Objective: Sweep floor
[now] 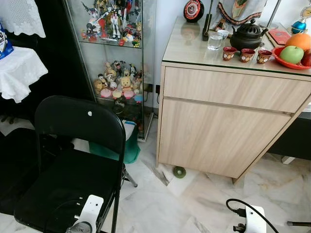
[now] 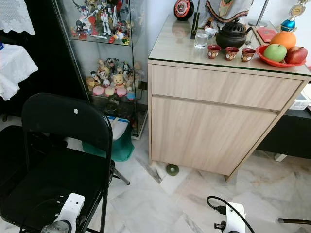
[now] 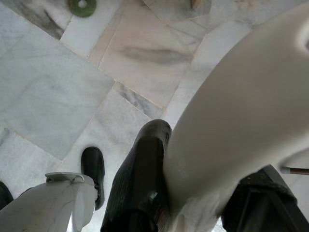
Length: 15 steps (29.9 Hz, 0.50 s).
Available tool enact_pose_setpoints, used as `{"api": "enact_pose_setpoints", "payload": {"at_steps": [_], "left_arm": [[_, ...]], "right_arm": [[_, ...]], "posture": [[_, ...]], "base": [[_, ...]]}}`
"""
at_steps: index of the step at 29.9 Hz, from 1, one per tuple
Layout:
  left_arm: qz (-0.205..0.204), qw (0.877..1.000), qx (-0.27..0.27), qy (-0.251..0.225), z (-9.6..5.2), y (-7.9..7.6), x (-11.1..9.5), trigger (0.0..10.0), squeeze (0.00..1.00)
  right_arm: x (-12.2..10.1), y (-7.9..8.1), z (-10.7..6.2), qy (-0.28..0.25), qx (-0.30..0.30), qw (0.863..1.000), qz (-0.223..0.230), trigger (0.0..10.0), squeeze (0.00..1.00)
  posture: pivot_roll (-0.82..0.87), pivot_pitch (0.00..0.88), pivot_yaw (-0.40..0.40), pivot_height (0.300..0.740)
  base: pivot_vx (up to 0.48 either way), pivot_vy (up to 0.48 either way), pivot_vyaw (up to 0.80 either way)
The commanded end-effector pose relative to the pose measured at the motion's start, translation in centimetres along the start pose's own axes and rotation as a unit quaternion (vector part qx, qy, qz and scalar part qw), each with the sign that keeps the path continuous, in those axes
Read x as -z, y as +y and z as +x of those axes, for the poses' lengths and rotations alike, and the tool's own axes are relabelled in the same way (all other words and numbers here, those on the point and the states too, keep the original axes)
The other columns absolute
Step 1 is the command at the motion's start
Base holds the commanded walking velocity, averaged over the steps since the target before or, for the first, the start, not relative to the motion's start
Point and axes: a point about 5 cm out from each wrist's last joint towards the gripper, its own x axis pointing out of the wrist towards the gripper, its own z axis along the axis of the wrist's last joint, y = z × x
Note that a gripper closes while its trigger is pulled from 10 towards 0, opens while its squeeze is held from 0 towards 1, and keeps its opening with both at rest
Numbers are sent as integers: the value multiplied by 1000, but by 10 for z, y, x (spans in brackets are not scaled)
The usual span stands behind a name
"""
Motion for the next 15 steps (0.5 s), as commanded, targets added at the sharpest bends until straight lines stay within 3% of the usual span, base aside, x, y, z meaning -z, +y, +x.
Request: {"api": "enact_pose_setpoints", "payload": {"at_steps": [1, 15], "left_arm": [[-149, 988, -35, 34, -12, 17, 41, 10000, 0], [-149, 988, -33, 29, -11, 17, 39, 10000, 0]], "right_arm": [[-15, 86, -4, -27, -137, 990, 17, 10000, 0], [-13, 85, -4, -24, -136, 990, 18, 10000, 0]], "posture": [[-7, 7, -106, 740], [-6, 11, -104, 740]], "base": [[0, 0, 0], [0, 0, 0]]}}
